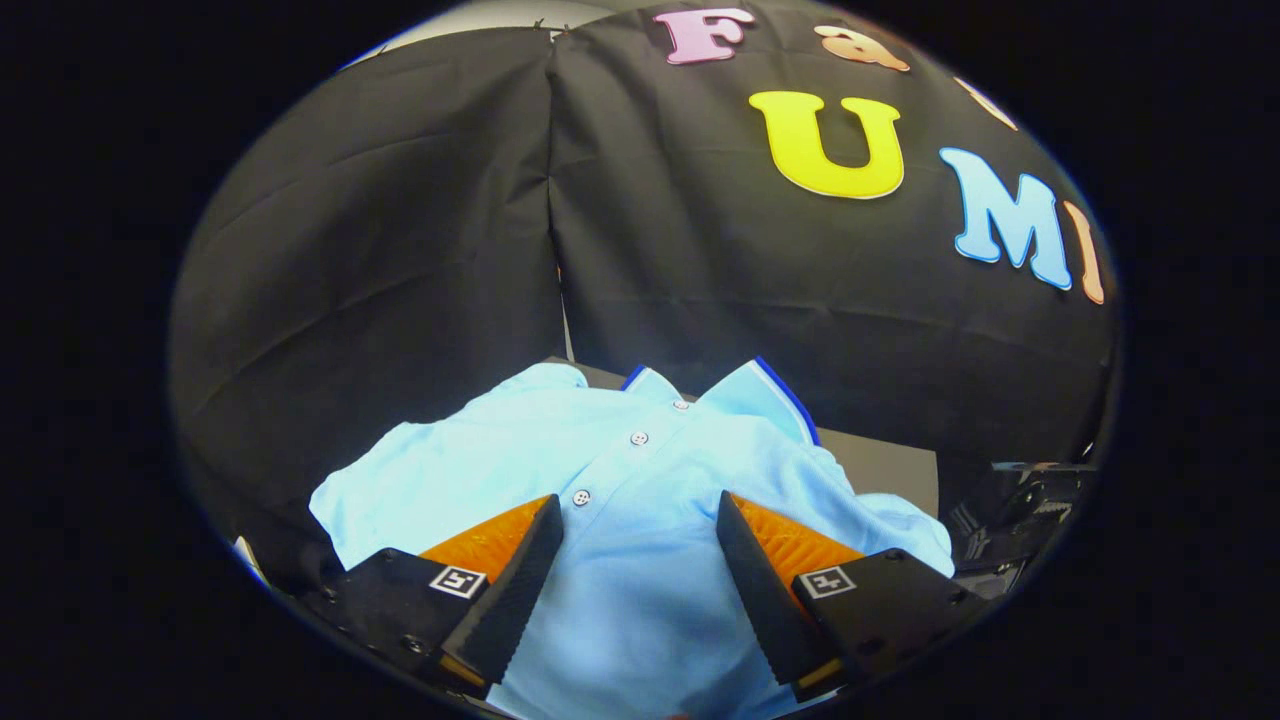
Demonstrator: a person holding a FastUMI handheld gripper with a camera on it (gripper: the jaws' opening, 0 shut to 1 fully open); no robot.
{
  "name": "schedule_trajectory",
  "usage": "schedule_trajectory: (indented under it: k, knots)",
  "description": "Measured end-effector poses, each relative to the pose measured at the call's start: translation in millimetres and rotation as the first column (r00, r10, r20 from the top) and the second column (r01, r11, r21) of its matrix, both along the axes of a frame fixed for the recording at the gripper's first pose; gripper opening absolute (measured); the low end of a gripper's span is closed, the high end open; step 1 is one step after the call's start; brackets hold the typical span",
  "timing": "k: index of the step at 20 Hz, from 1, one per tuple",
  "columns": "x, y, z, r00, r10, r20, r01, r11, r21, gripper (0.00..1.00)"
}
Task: Put the clothes into the washing machine and then close the washing machine lid.
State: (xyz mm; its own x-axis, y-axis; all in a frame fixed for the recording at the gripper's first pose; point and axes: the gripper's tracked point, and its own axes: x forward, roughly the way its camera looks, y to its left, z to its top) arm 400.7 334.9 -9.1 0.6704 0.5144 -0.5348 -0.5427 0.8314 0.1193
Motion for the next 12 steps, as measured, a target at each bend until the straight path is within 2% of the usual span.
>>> schedule_trajectory:
  k: [7,8,12]
  knots:
    - [5.1,0.8,-8.0,0.999,0.032,-0.039,-0.035,0.996,-0.081,0.94]
    - [6.3,0.2,-8.0,0.998,0.028,-0.056,-0.033,0.996,-0.081,0.85]
    - [13.2,-0.3,-6.1,0.993,0.042,-0.110,-0.045,0.999,-0.026,0.42]
